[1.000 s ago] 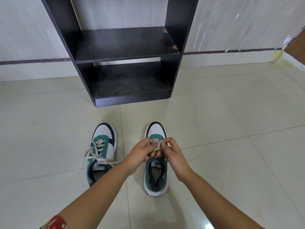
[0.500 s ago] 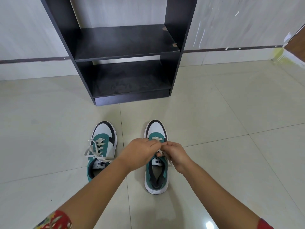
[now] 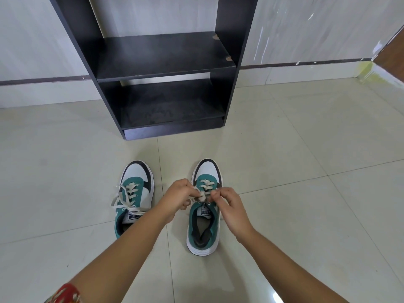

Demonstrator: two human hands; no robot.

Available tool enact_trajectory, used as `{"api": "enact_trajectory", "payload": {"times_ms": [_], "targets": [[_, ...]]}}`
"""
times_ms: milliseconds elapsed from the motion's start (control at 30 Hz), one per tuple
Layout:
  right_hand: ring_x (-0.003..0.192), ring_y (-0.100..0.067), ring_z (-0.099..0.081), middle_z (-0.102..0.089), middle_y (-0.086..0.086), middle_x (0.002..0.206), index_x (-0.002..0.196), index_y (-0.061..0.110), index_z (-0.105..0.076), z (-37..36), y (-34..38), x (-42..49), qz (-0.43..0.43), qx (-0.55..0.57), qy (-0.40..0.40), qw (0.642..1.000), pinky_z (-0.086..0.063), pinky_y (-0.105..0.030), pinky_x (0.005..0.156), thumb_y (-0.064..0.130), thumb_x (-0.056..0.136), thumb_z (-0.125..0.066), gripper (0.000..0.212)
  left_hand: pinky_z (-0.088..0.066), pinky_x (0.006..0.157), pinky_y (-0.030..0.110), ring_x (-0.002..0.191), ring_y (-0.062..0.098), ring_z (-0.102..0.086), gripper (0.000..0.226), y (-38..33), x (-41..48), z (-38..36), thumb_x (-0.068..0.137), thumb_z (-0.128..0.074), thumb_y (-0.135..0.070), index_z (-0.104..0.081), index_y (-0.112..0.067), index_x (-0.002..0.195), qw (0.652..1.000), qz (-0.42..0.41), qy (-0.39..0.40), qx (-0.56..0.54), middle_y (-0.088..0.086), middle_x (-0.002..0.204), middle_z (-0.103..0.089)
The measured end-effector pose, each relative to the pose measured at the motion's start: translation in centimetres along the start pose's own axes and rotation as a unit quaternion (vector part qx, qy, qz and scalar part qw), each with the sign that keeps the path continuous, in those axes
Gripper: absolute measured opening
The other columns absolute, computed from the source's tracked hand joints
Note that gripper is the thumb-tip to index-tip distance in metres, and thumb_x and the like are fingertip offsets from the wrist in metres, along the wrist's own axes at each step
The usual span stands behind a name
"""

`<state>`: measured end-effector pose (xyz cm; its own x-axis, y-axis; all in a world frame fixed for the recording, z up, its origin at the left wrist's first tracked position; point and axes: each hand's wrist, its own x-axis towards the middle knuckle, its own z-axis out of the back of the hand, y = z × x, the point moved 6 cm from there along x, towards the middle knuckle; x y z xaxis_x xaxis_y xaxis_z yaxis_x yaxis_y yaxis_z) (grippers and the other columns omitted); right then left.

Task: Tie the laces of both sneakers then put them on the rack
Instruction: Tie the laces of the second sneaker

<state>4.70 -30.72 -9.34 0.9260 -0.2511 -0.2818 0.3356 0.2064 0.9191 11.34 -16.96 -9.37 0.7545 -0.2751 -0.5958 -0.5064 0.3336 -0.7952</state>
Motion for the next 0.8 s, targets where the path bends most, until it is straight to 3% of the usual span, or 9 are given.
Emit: {"api": "enact_trajectory", "payload": {"times_ms": [100, 133, 267, 367, 433, 533, 633, 800], "targets": [[0.102, -0.014, -0.055, -0.065, -0.002, 0.094, 0.066, 0.028, -0.069, -0.2, -0.4, -0.6, 0.007, -0.051, -0.003, 0.999, -0.042, -0.026, 0.089, 0.053, 0.078, -0.061, 0.028, -0.027, 0.044, 0.023, 0.047, 0.012, -0.036, 0.017, 0.2, -0.4, -0.2, 0.080, -0.063, -0.006, -0.048, -0.011, 0.074, 1.000, -0.012, 0.002, 0.010, 0.004, 0.059, -0.051], [0.100, -0.014, -0.057, -0.065, -0.002, 0.093, 0.063, 0.028, -0.068, -0.2, -0.4, -0.6, 0.002, -0.055, -0.009, 0.998, -0.044, -0.025, 0.087, 0.052, 0.076, -0.065, 0.028, -0.026, 0.043, 0.022, 0.045, 0.012, -0.036, 0.016, 0.3, -0.5, -0.4, 0.080, -0.063, -0.006, -0.048, -0.011, 0.074, 1.000, -0.016, 0.003, 0.007, 0.004, 0.058, -0.050], [0.083, -0.017, -0.068, -0.072, -0.008, 0.084, 0.069, 0.009, -0.072, 0.3, -0.5, -0.5, -0.052, 0.039, -0.047, 0.997, -0.053, -0.025, 0.074, 0.022, 0.077, -0.075, 0.015, -0.029, 0.044, 0.022, 0.046, 0.012, -0.039, 0.018, 0.4, -0.5, -0.3, 0.080, -0.066, -0.009, -0.050, -0.011, 0.072, 0.999, -0.032, 0.000, 0.003, 0.006, 0.059, -0.052], [0.070, -0.004, -0.067, -0.072, -0.004, 0.077, 0.077, 0.003, -0.072, 0.4, -0.3, -0.7, -0.070, 0.114, -0.037, 0.990, -0.049, -0.010, 0.061, 0.009, 0.078, -0.072, 0.006, -0.038, 0.051, 0.025, 0.054, 0.015, -0.049, 0.016, 0.9, -0.4, -0.1, 0.081, -0.067, -0.013, -0.053, -0.011, 0.074, 1.000, -0.022, 0.004, 0.000, 0.008, 0.068, -0.059], [0.071, -0.005, -0.064, -0.070, -0.001, 0.075, 0.075, 0.007, -0.070, 0.0, -0.4, -1.0, -0.095, 0.172, -0.013, 0.980, -0.048, -0.013, 0.067, 0.007, 0.081, -0.066, 0.007, -0.043, 0.061, 0.028, 0.063, 0.016, -0.055, 0.014, 1.3, -0.4, -0.3, 0.082, -0.067, -0.016, -0.055, -0.012, 0.075, 1.000, -0.011, 0.014, -0.015, 0.007, 0.072, -0.061], [0.078, -0.012, -0.059, -0.069, 0.006, 0.069, 0.065, 0.017, -0.068, -0.4, -0.9, -1.3, -0.136, 0.227, 0.013, 0.964, -0.046, -0.025, 0.081, 0.009, 0.086, -0.051, 0.028, -0.042, 0.070, 0.031, 0.076, 0.018, -0.057, 0.010, 2.0, -0.3, -0.2, 0.085, -0.063, -0.016, -0.058, -0.014, 0.076, 0.996, 0.022, -0.001, -0.081, 0.005, 0.080, -0.064], [0.083, -0.016, -0.057, -0.068, 0.001, 0.077, 0.050, 0.020, -0.061, -0.4, -2.0, -1.6, -0.166, 0.255, 0.008, 0.952, -0.045, -0.031, 0.089, 0.008, 0.085, -0.044, 0.041, -0.038, 0.065, 0.028, 0.069, 0.014, -0.055, 0.012, 3.3, -0.1, 0.6, 0.088, -0.059, -0.015, -0.059, -0.015, 0.075, 0.981, 0.093, -0.031, -0.167, 0.001, 0.073, -0.064], [0.070, -0.018, -0.051, -0.059, -0.003, 0.073, 0.055, 0.016, -0.042, -0.3, -4.1, -1.6, -0.232, 0.368, -0.028, 0.900, -0.042, -0.029, 0.067, 0.010, 0.082, -0.044, 0.028, -0.032, 0.053, 0.022, 0.053, 0.011, -0.036, 0.025, 4.9, -0.3, -0.3, 0.090, -0.048, -0.020, -0.054, -0.011, 0.068, 0.934, 0.175, 0.008, -0.311, 0.001, 0.060, -0.045]]}}
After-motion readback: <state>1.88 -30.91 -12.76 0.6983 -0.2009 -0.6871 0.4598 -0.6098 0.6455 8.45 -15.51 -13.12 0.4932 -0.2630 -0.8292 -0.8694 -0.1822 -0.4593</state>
